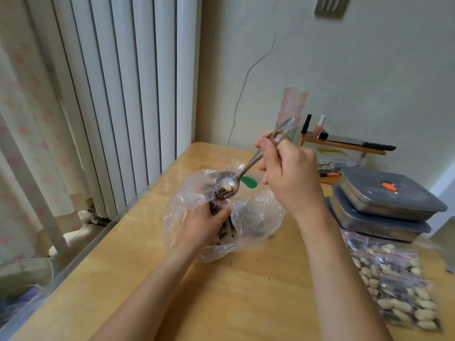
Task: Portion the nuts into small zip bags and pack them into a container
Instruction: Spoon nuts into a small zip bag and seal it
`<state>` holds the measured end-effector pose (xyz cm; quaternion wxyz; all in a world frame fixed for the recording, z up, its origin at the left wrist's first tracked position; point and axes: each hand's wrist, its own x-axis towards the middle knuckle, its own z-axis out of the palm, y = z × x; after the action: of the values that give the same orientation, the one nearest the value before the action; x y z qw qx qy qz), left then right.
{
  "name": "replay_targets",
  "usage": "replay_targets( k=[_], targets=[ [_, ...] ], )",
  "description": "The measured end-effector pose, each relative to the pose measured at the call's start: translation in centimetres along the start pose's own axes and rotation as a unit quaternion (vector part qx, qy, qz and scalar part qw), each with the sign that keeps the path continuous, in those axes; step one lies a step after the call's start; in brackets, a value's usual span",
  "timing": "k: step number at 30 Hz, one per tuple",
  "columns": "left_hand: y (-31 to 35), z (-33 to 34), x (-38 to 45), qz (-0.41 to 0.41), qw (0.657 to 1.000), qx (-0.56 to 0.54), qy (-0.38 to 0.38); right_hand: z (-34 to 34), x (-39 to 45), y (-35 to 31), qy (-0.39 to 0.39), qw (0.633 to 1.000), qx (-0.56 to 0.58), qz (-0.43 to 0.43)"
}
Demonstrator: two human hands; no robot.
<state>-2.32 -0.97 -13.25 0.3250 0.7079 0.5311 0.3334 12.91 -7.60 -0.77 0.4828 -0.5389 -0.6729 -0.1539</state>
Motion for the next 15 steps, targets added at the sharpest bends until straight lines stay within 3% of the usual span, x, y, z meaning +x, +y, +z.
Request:
replay_targets(
  k=[15],
  targets=[
    [0.01,0.08,-0.01,0.038,0.999,-0.015,0.020,0.06,-0.02,-0.05,-0.011,0.999,0.031,-0.029]
  ],
)
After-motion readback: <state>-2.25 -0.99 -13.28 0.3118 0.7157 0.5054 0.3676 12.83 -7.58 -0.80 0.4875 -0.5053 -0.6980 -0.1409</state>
